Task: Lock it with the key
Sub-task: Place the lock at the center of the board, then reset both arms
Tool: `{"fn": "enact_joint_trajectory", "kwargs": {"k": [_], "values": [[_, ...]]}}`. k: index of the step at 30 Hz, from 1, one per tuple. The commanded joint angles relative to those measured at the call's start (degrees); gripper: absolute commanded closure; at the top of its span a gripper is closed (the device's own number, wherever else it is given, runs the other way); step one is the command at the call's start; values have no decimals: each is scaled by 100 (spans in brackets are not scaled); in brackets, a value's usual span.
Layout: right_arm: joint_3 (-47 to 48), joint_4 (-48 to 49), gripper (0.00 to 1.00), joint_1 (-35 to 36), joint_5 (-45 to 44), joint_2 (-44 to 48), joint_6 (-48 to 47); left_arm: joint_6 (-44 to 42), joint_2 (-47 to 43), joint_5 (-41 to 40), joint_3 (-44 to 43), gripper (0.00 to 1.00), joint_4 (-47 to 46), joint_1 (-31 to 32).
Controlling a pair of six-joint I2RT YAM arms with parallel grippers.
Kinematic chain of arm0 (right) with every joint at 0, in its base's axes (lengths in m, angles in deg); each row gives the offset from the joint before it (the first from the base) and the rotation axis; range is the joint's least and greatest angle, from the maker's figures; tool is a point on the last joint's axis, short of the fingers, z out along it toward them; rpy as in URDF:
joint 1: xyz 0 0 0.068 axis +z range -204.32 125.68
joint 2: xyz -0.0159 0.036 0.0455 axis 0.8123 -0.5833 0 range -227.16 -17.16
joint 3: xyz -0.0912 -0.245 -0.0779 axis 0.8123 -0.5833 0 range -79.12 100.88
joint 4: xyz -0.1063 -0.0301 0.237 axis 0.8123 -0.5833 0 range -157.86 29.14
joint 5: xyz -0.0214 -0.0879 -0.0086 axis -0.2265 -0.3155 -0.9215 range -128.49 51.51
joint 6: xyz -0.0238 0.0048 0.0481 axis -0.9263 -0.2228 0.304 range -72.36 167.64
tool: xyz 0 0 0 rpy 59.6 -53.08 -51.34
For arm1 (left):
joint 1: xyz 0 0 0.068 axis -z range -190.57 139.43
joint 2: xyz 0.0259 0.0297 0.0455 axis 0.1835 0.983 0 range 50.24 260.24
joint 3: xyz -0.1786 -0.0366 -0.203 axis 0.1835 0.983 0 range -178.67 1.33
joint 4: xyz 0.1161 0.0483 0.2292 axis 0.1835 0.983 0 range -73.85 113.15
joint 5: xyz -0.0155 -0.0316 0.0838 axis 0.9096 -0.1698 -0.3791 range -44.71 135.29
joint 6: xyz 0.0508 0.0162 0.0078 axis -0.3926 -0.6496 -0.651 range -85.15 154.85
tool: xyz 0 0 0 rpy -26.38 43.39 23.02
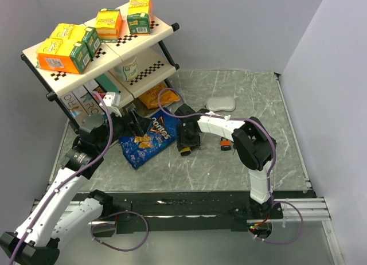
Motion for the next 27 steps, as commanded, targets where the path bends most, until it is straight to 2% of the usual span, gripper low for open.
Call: {"fn": "enact_joint_trajectory", "kwargs": {"k": [1, 6, 8, 11, 14, 15, 19, 22, 27], "values": [[142, 148, 30, -56, -201, 2, 80, -132, -46, 121, -92, 4, 48, -26], [282, 157, 20, -56, -219, 275, -87, -420, 41, 446, -224, 4, 249, -26], [335, 165, 19, -74, -245, 493, -148, -588, 173, 630, -452, 4, 512, -35], [344, 270, 12, -91, -298, 958, -394, -834, 428, 868, -847, 4, 1066, -52], [335, 402, 6, -249, -227, 1459, -798, -1272, 683, 1473, -1173, 4, 1602, -61], [318, 438, 0, -293, -245, 1601, -982, -1397, 892, 1875, -1374, 4, 1769, -61], [-41, 876, 0, -609, -324, 2679, -1588, -1845, 1561, 2327, -1823, 4, 2717, -61], [-323, 1332, 0, -855, -290, 3279, -2292, -2109, 2036, 2555, -2078, 4, 2957, -61], [-517, 1028, 0, -1531, -148, 4369, -3039, -1986, 2940, 2152, -2710, 4, 3089, -61]]}}
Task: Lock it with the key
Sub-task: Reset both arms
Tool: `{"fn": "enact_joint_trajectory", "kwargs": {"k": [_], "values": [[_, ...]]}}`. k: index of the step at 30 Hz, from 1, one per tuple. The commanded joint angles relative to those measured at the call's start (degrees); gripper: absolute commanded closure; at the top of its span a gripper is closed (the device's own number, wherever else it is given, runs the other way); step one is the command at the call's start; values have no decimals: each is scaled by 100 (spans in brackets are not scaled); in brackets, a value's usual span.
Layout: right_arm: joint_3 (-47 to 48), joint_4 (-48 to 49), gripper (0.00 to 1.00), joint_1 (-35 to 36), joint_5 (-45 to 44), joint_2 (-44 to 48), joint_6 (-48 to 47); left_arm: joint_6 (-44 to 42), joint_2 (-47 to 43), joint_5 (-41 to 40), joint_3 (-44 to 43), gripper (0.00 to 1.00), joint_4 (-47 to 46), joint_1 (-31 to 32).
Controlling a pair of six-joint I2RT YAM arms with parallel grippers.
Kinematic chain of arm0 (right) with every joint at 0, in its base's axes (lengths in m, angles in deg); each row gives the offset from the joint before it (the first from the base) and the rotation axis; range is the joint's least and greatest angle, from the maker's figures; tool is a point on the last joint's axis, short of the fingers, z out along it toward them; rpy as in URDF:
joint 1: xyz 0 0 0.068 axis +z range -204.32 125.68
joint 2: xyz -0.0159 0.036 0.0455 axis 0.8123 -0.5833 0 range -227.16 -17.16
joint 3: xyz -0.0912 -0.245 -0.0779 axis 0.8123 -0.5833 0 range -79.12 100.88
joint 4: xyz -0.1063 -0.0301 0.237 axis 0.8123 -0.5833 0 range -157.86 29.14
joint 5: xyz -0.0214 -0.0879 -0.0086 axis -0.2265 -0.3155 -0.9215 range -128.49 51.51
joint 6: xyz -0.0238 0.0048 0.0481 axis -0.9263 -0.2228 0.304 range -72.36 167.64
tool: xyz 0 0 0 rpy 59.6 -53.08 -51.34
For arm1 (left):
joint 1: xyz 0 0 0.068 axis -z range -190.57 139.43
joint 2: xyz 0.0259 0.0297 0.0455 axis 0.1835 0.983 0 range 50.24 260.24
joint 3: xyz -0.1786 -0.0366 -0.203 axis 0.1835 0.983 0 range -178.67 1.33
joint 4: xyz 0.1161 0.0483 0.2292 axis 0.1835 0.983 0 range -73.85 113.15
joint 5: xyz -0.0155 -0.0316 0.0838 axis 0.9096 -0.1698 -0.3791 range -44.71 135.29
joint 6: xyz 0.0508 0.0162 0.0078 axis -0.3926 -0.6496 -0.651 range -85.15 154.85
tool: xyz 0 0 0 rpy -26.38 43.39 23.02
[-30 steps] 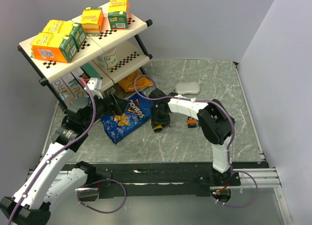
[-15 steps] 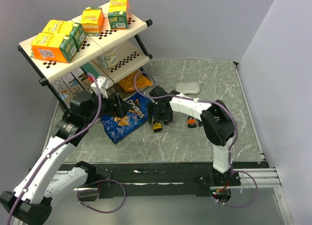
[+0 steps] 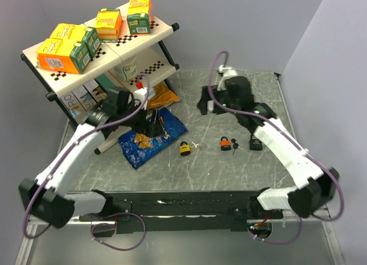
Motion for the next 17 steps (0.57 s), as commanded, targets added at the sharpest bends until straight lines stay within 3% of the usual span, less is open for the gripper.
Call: {"fn": "enact_joint_trajectory", "kwargs": {"k": [1, 7, 10, 13, 17], "values": [[-213, -94, 0, -523, 62, 975, -951, -301, 555, 1, -670, 4, 350, -17], [-1241, -226, 0, -1410, 1263, 2302, -1680, -469, 802, -341, -715, 4, -344, 97], [-1925, -411, 0, -1569, 1397, 2725, -1751, -460, 837, -736, -557, 4, -537, 290], [-2365, -473, 0, -1719, 1617, 2981, -1716, -565, 872, -1378, -425, 4, -634, 746], [-2464, -490, 0, -1772, 2003, 3017, -1786, -697, 846, -1493, -345, 4, -660, 1011]]}}
